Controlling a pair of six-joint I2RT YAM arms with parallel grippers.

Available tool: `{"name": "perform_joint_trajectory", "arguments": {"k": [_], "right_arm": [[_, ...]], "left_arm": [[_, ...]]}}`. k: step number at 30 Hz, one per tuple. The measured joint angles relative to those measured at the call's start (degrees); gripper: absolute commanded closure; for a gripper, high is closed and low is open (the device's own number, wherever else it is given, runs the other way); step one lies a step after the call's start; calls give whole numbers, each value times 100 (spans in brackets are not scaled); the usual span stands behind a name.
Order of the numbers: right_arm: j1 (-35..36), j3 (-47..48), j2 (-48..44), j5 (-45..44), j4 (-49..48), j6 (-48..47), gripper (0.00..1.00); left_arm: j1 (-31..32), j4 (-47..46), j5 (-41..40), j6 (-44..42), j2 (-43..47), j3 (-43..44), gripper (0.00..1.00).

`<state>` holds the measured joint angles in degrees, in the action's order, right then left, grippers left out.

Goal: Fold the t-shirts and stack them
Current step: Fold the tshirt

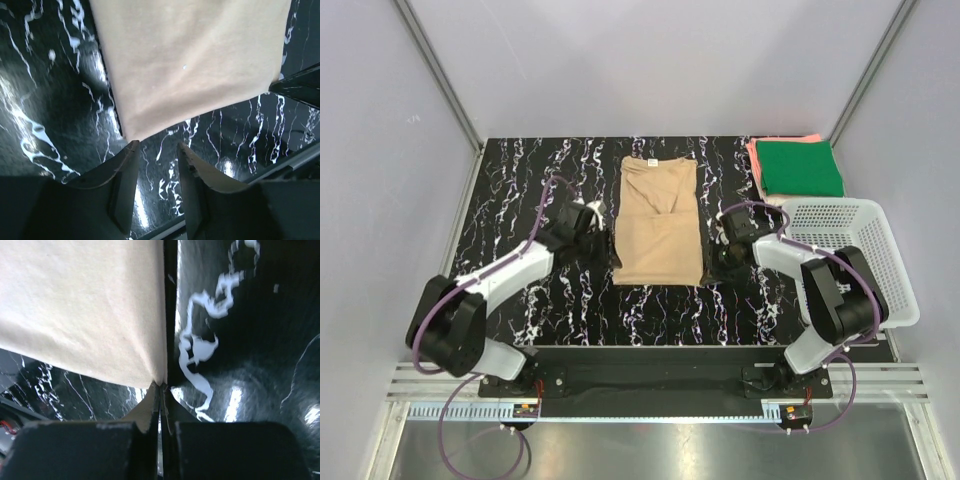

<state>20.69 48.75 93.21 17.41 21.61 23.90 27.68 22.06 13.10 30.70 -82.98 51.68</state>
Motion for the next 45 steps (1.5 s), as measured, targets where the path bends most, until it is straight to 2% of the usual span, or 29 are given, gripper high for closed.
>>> {"name": "perform_joint_trajectory", "arguments": {"k": [6, 11, 15, 19, 20, 23, 25, 26, 28, 31, 35, 42, 45], "right_arm": [[72, -581, -402, -26, -269, 407, 100], [103, -890, -761, -177, -293, 557, 100], [103, -1027, -951, -293, -293, 621, 100], [103, -1091, -1008, -334, -295, 671, 100], [103, -1095, -1014, -339, -295, 684, 100], [103, -1097, -1023, -389, -295, 730, 100], [105, -1097, -1023, -433, -293, 765, 100], [105, -1097, -1023, -439, -293, 776, 100], [107, -1108, -1023, -448, -297, 798, 100], [107, -1123, -1029, -448, -319, 813, 100], [107, -1154, -1064, -452, -343, 817, 100], [107, -1187, -1091, -461, -376, 835, 100], [107, -1211, -1130, -472, -369, 857, 82]], "left_arm": [[-2, -525, 232, 385, 190, -1134, 56], [-2, -970, 330, 640, 28, -1458, 55], [-2, -1390, 428, 769, -153, -1475, 58], [-2, -1655, 555, 866, -315, -1475, 69], [-2, -1683, 570, 874, -337, -1478, 77], [-2, -1685, 581, 848, -350, -1480, 90], [-2, -1676, 584, 809, -350, -1480, 91], [2, -1665, 584, 789, -350, -1480, 91], [2, -1622, 584, 743, -345, -1480, 79], [2, -1453, 577, 667, -286, -1480, 75], [2, -1250, 555, 619, 17, -1488, 56], [0, -1580, 708, 822, 352, -1801, 53], [0, -1631, 778, 863, 262, -1849, 53]]}}
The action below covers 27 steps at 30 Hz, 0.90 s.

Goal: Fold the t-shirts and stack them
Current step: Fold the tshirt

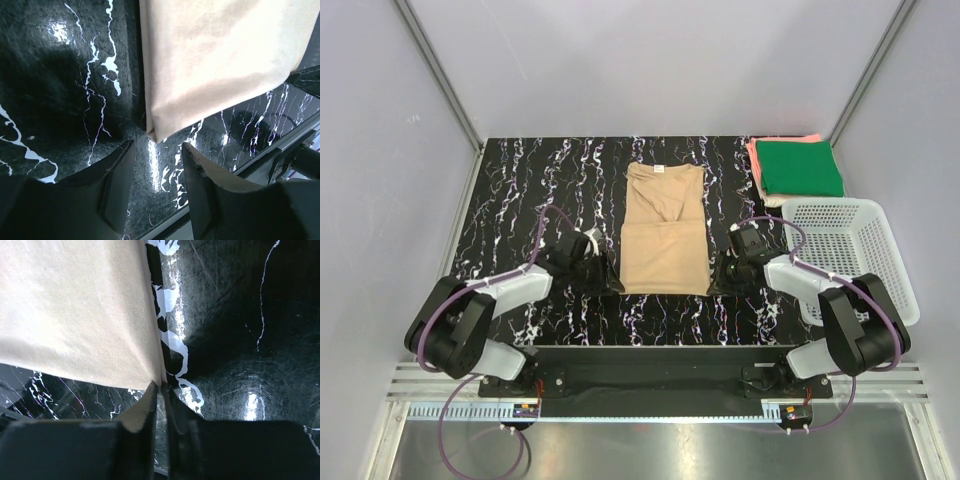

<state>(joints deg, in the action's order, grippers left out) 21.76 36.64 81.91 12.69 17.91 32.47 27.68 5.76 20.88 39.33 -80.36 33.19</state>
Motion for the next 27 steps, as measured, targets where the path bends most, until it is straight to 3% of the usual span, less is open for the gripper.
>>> {"name": "perform_joint_trajectory", "arguments": {"k": [1, 3, 9, 15, 20, 22, 25, 27], "right_arm": [[0, 0, -11, 0, 2, 9, 73], [0, 13, -50, -4, 50, 20, 69], [0, 501, -52, -170, 402, -37, 66], [0, 992, 446, -313, 424, -186, 66], [-7, 1019, 879, -304, 474, -199, 76], [-2, 1019, 885, -328, 472, -175, 89], [-2, 1012, 905, -352, 463, -87, 100], [-2, 1003, 903, -361, 459, -59, 100]], "left_arm": [[0, -28, 20, 2, -42, 0, 53], [0, -31, 26, -4, -76, 0, 52], [-127, 492, -37, -238, -157, 684, 55], [-229, 352, -2, -428, -407, 1443, 57], [-98, 227, 243, -476, -428, 1250, 56], [-35, 85, 334, -474, -542, 1176, 57], [39, -42, 299, -479, -883, 1097, 58], [55, -11, 170, -487, -1134, 1019, 59]]}}
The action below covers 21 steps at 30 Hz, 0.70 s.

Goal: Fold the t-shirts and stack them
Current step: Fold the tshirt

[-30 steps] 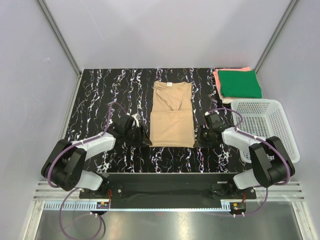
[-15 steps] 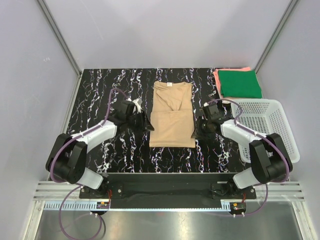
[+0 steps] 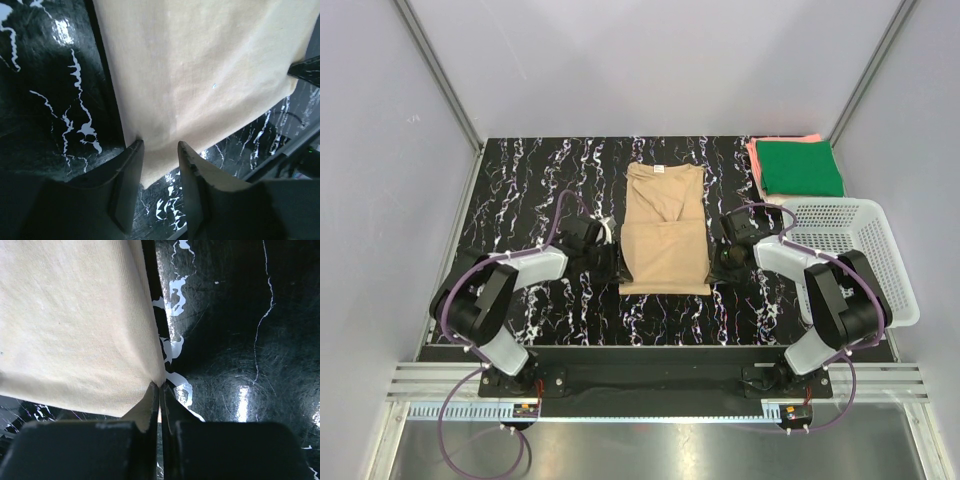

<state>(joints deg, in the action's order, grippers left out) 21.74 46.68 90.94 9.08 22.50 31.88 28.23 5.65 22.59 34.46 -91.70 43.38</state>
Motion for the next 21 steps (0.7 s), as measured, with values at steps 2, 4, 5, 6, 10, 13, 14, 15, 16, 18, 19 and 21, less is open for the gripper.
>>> {"name": "perform_joint_trajectory", "arguments": {"k": [2, 4, 5, 6, 10, 13, 14, 15, 16, 18, 19, 21], "right_arm": [[0, -11, -13, -9, -9, 24, 100], [2, -48, -55, -52, -22, 57, 100], [2, -59, -68, -68, -17, 59, 99], [2, -66, -83, -90, -11, 57, 94], [2, -68, -118, -94, 26, 35, 72], [2, -94, -203, -87, 151, 46, 69], [2, -107, -232, -85, 199, 90, 68], [2, -129, -260, -83, 247, 157, 68], [2, -155, -284, -83, 286, 223, 68], [2, -223, -343, -63, 310, 417, 68], [2, -269, -387, -63, 323, 518, 68], [2, -367, -481, -63, 345, 739, 68]], "left_arm": [[-9, -22, -42, 11, -63, -35, 61], [-2, -24, -114, -13, -50, -33, 60], [7, -17, -140, -22, -33, -33, 60], [22, 4, -184, -46, 2, -33, 60], [68, 280, -328, -170, 251, -33, 55], [61, 463, -304, -186, 472, -31, 52], [61, 501, -291, -184, 529, -33, 51], [63, 522, -286, -179, 575, -39, 50], [70, 522, -289, -162, 632, -66, 50], [74, 507, -293, -116, 776, -188, 49], [74, 481, -299, -87, 850, -286, 48], [74, 409, -308, 28, 968, -525, 48]]}}
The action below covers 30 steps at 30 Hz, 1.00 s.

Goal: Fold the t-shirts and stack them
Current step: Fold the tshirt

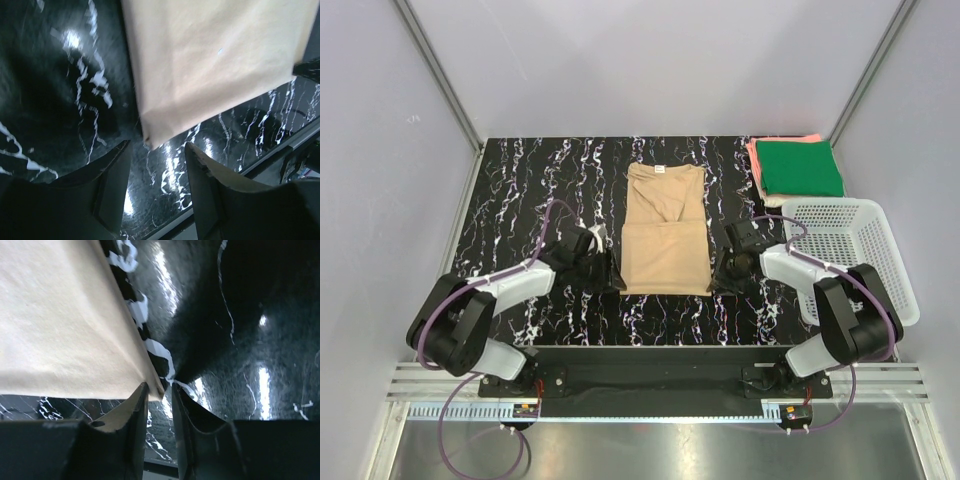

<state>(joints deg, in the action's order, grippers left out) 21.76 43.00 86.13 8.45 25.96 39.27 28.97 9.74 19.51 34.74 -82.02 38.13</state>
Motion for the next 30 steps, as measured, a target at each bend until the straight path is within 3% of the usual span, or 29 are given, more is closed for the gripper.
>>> {"name": "perform_joint_trajectory", "arguments": {"k": [5, 13, 17, 18, 20, 30], "right_arm": [[0, -210, -208, -44, 22, 439, 67], [0, -326, -286, -39, -90, 684, 71], [0, -369, -289, -11, -177, 723, 78], [0, -380, -289, 2, -208, 728, 88], [0, -417, -289, 4, -278, 728, 99], [0, -542, -391, 2, -431, 743, 100]], "left_arm": [[9, -328, 66, 396, 55, -468, 48], [146, -966, 129, 741, -190, -490, 50], [164, -1045, 120, 787, -245, -490, 54], [164, -1045, 114, 789, -249, -490, 55], [166, -1029, 92, 789, -249, -490, 55], [210, -348, -393, 533, 243, -457, 50]]}}
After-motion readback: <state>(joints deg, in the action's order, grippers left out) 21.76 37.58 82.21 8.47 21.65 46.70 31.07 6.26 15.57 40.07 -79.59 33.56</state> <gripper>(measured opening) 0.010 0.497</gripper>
